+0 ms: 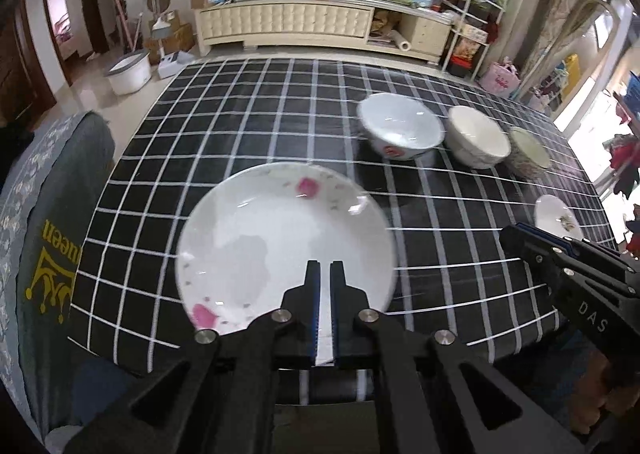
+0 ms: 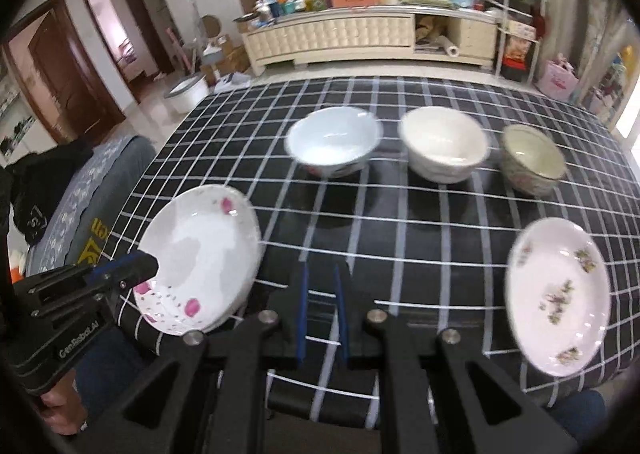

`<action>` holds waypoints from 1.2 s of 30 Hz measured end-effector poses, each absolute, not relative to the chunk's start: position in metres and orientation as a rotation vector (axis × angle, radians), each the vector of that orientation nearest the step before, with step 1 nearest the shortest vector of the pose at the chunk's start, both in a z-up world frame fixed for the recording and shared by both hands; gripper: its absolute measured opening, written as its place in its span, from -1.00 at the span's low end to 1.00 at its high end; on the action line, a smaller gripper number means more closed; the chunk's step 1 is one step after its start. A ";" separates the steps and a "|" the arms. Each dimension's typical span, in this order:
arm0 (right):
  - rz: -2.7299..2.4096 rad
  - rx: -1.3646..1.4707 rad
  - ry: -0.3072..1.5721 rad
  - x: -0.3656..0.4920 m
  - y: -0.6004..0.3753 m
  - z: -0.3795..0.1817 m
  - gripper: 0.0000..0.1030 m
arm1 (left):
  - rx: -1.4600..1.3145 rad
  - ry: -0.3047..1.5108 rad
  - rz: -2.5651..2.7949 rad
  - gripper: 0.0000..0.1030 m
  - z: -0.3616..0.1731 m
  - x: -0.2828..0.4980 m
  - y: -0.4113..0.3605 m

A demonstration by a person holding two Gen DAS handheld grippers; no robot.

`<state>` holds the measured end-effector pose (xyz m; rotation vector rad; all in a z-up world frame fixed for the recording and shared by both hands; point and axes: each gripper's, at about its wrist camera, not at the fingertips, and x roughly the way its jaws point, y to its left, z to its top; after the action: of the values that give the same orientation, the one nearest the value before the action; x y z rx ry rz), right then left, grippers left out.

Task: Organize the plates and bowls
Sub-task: 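Lift the pink-petal plate onto the plain white plate and open the left gripper, then grasp the rim of the bear-print plate with the right gripper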

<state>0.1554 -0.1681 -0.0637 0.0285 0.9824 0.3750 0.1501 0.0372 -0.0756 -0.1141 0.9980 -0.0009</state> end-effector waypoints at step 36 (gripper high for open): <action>-0.025 0.187 1.034 0.163 -0.432 -0.098 0.14 | 0.126 1.078 -0.280 -0.38 -0.095 0.216 -0.236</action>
<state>0.1625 -0.4320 -0.0984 0.1874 1.0341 -0.0246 0.2158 -0.2361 -0.0946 0.1255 1.0781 -0.2800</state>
